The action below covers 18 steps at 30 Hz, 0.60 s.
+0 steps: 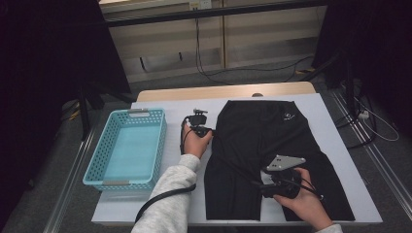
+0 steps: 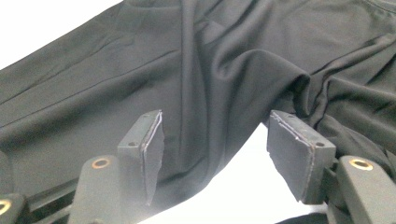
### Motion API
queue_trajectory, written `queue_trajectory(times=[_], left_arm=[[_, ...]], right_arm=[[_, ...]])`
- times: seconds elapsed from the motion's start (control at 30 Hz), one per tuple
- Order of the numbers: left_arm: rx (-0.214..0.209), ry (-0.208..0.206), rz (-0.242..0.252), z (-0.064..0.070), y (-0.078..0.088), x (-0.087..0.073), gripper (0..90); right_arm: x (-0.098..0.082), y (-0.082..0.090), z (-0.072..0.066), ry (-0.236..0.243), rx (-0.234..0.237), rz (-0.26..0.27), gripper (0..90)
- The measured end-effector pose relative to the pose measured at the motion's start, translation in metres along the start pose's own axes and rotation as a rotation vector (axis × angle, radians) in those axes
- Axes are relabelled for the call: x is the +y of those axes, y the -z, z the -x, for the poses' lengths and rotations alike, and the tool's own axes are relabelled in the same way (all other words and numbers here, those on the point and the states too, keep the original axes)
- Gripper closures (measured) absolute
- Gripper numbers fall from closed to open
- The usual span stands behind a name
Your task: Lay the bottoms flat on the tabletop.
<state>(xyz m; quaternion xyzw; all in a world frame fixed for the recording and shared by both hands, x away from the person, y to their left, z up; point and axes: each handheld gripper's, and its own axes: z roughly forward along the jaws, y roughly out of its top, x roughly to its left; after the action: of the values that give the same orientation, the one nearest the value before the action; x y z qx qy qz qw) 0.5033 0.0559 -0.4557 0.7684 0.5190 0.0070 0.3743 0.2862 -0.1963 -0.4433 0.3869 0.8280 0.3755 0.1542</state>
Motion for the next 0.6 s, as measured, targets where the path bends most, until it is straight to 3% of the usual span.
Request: queue_trajectory(times=[0.37, 0.6], left_arm=[[0.03, 0.016, 0.01, -0.018, 0.016, 0.004, 90.0], [0.031, 0.019, 0.013, -0.023, 0.023, 0.005, 90.0]], right_arm=[[0.0, -0.002, -0.001, 0.006, 0.002, -0.004, 36.5], [0.001, -0.001, -0.002, 0.012, 0.001, -0.005, 36.4]])
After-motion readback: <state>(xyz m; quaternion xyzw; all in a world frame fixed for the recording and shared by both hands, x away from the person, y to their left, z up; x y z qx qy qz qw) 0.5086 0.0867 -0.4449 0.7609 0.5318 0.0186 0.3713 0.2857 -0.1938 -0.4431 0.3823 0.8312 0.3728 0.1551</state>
